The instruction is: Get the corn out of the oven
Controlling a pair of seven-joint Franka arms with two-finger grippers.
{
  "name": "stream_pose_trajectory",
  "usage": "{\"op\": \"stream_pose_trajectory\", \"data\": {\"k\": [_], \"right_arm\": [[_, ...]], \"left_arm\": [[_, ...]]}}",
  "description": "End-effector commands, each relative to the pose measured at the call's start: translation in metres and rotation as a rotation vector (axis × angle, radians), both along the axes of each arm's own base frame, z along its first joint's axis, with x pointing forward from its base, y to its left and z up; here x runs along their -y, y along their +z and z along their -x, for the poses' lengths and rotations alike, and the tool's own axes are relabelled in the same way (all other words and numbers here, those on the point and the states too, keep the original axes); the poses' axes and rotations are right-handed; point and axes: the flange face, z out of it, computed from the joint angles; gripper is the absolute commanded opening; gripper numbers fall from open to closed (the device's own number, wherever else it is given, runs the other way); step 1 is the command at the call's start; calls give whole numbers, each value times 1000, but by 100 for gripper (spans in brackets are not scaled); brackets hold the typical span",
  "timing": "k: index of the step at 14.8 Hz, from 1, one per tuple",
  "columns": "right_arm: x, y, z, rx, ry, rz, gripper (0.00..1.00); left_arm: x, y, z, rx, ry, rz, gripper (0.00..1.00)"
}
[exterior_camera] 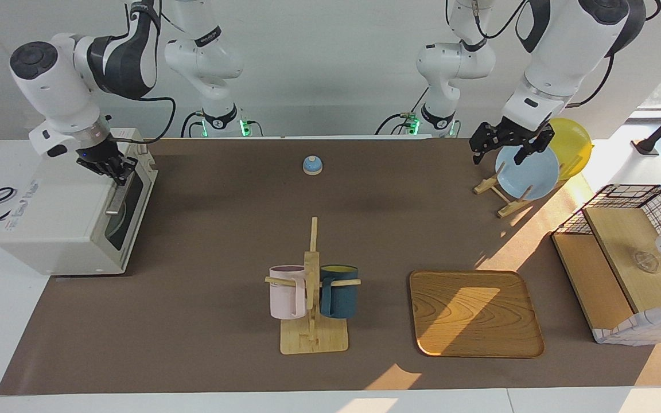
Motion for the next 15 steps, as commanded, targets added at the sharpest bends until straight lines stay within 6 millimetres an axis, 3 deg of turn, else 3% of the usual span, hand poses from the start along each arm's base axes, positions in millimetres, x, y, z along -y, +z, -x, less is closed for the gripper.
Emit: {"op": "stream_pose_trajectory", "data": {"k": [1, 5, 7, 9, 10, 12, 15], "right_arm": [[-1, -4, 7, 9, -11, 11, 0], [0, -10, 9, -3, -8, 7, 0], [13, -21, 14, 0, -23, 6, 0], [8, -30, 13, 8, -22, -6, 0], [3, -37, 9, 8, -21, -10, 0], [-36, -43, -2, 20, -13, -50, 0], [-69, -56, -12, 21, -30, -48, 0]], "left_arm": [[-3, 2, 4, 13, 5, 17, 100], [-3, 3, 3, 18, 4, 18, 100], [-4, 3, 3, 15, 5, 16, 100], [-5, 3, 3, 15, 7, 16, 100], [-5, 3, 3, 15, 7, 14, 100], [-4, 2, 3, 16, 5, 13, 100], [-3, 2, 4, 13, 3, 12, 100]]}}
